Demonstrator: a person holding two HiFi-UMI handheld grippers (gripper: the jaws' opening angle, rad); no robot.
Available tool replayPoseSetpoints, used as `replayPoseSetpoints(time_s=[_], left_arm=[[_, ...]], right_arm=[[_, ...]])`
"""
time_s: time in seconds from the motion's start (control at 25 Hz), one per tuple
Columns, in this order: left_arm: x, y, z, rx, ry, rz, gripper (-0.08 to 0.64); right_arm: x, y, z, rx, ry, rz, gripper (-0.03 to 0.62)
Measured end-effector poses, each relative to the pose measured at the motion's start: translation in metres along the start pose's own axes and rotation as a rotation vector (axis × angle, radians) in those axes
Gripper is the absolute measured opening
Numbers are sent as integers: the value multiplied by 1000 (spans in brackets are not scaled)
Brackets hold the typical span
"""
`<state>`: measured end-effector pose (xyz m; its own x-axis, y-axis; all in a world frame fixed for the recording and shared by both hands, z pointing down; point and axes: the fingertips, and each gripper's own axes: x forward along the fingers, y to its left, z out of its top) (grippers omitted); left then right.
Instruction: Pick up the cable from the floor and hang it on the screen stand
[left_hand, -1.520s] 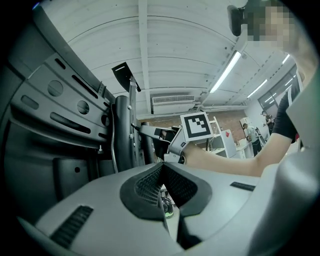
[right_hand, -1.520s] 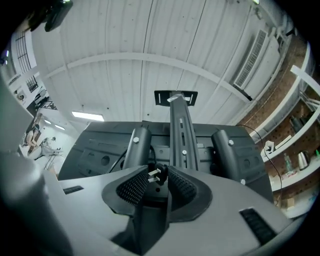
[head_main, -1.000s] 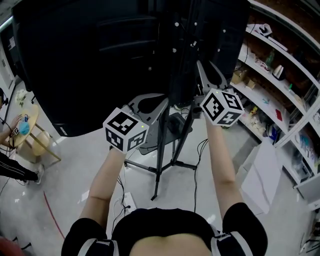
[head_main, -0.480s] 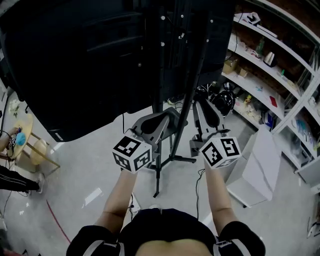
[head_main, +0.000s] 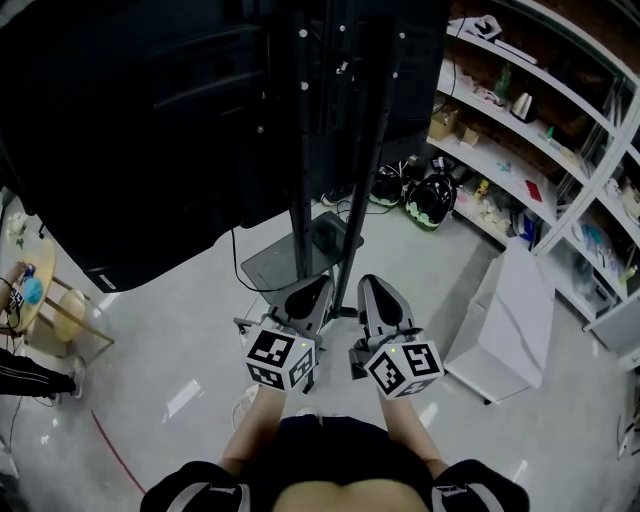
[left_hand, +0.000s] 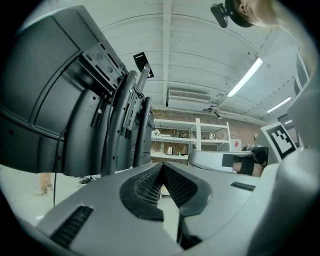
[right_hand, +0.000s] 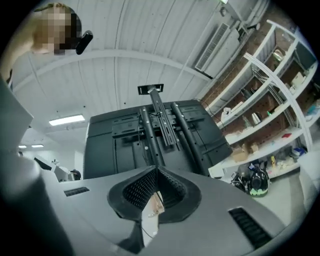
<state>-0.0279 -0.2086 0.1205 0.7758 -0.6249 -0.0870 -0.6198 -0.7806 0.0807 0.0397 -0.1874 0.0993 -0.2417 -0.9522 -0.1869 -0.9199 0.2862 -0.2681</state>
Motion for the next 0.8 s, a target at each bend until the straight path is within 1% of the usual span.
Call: replayPoseSetpoints(time_s=[0.08,0.2,0.36,0.56,0.8], left_arm=[[-4,-2,-9,9,7,15,8],[-6,-3,-13,-25,1,20,8],[-5,-5,-12,7,8,19,8],[-5,2,-15,-3,26,31,8],[-8,9,-21,-1,53,50,8]], right_arm=[[-7,0,-16,27,37,-15,29],[-8,3,-26,23,62,-12,23],[-6,9,-25,-6,58,0,23],[-2,8,-23,-25,51,1,23],[0,4,-29,-18,65,-5,23]])
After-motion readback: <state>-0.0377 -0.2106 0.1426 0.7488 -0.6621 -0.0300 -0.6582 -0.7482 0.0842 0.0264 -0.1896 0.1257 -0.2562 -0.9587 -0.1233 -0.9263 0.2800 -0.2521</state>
